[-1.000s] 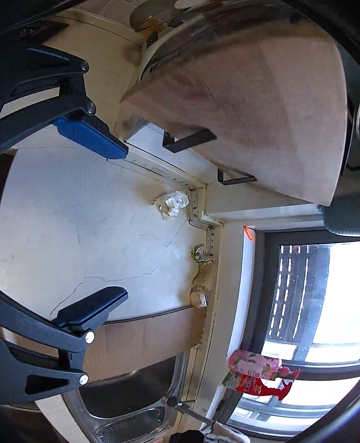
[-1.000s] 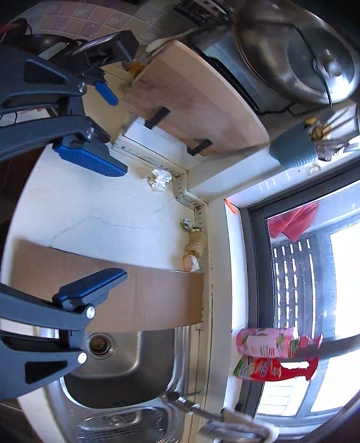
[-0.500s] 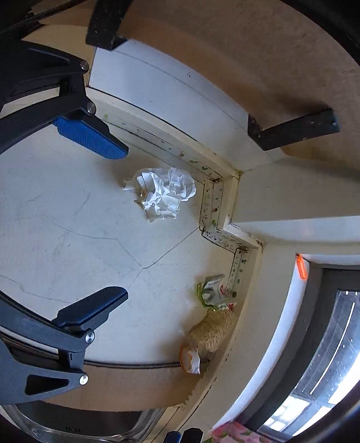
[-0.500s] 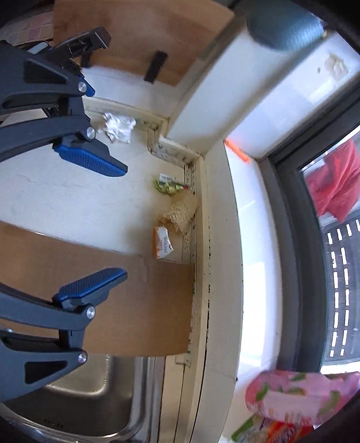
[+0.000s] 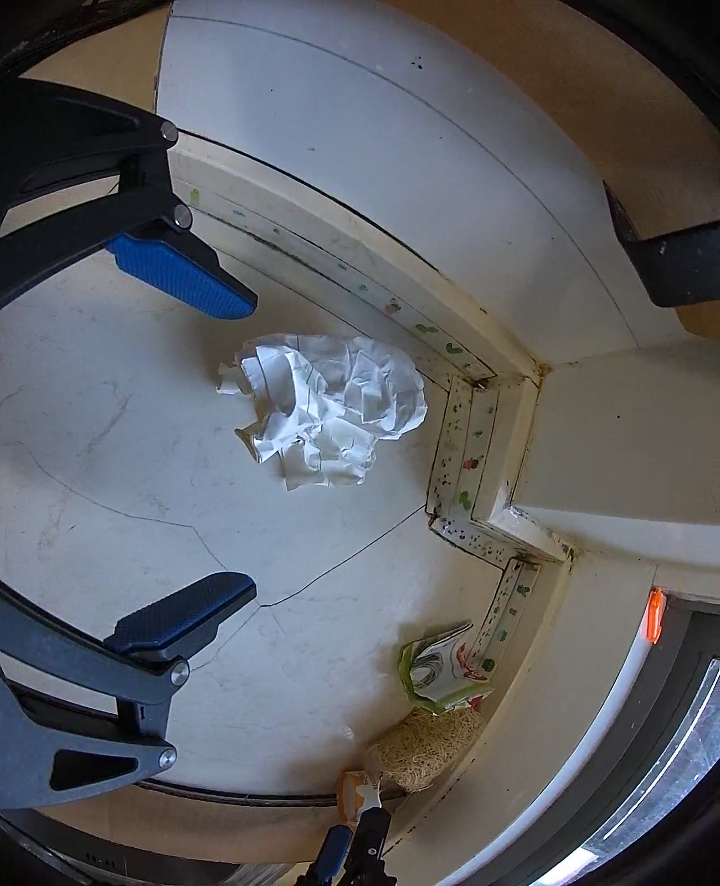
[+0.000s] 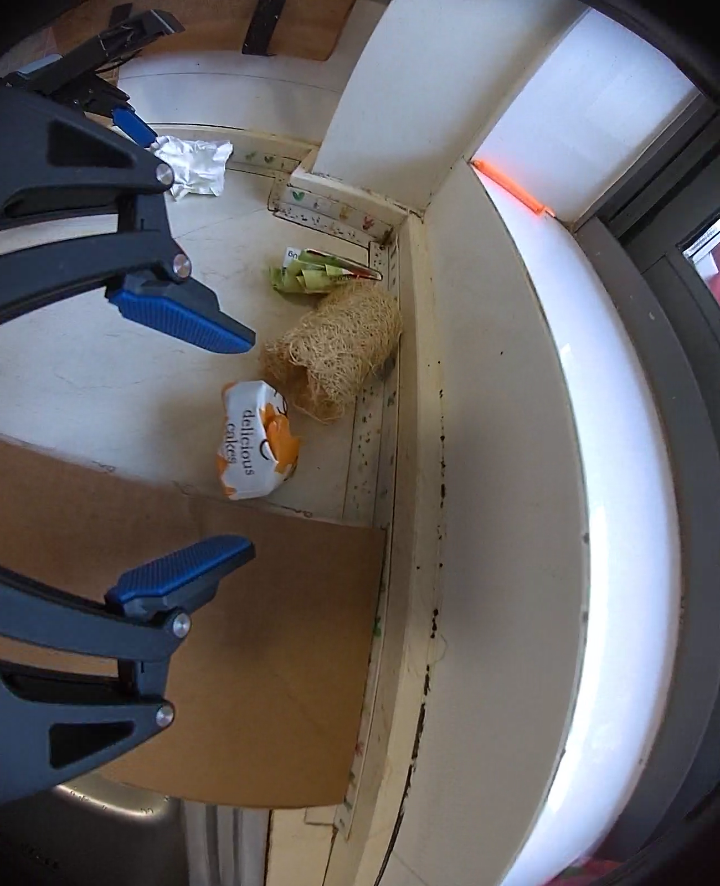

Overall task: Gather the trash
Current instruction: 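Grasp the crumpled white tissue with the left gripper while the right gripper grasps the cakes wrapper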

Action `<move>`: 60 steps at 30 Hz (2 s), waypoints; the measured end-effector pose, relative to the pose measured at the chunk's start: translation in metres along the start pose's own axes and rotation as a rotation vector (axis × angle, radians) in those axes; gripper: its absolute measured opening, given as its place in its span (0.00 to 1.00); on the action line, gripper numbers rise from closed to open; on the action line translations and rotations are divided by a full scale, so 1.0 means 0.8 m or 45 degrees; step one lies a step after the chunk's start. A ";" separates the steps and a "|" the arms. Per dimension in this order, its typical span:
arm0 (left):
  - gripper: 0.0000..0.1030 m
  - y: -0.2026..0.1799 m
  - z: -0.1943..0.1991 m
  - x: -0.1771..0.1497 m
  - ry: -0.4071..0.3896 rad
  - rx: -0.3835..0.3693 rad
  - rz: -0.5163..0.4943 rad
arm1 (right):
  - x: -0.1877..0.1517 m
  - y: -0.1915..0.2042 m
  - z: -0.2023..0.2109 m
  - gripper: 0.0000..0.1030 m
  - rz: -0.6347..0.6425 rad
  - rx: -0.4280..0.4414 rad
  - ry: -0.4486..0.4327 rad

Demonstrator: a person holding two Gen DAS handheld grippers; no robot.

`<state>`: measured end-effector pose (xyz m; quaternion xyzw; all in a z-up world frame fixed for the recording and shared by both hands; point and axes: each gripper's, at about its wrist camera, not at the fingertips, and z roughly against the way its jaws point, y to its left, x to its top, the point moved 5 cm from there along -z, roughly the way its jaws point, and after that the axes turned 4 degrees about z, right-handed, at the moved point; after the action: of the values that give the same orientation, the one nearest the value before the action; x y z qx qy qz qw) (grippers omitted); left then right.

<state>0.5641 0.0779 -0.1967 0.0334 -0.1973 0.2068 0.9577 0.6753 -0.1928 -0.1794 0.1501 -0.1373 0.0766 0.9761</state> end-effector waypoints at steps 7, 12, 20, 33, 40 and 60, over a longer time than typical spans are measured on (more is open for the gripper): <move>0.88 0.009 -0.013 0.007 0.011 -0.038 0.060 | 0.004 0.003 -0.018 0.49 0.010 0.040 0.004; 0.82 0.007 -0.020 0.010 0.022 -0.044 0.056 | 0.004 0.006 -0.015 0.48 0.029 0.068 0.019; 0.34 0.005 -0.033 0.013 0.058 -0.124 0.115 | -0.020 0.022 -0.001 0.48 0.037 0.155 0.066; 0.72 0.015 -0.006 0.006 0.029 -0.160 0.194 | -0.049 0.059 0.016 0.48 0.116 0.228 0.103; 0.72 0.019 -0.014 0.035 0.022 -0.120 0.276 | -0.056 0.070 0.011 0.49 0.136 0.251 0.114; 0.50 0.008 -0.042 0.067 -0.097 -0.050 0.283 | -0.066 0.074 0.012 0.49 0.106 0.265 0.128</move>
<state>0.6188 0.1091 -0.2067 0.0005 -0.2400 0.3064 0.9212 0.6113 -0.1458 -0.1697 0.2407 -0.0854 0.1383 0.9569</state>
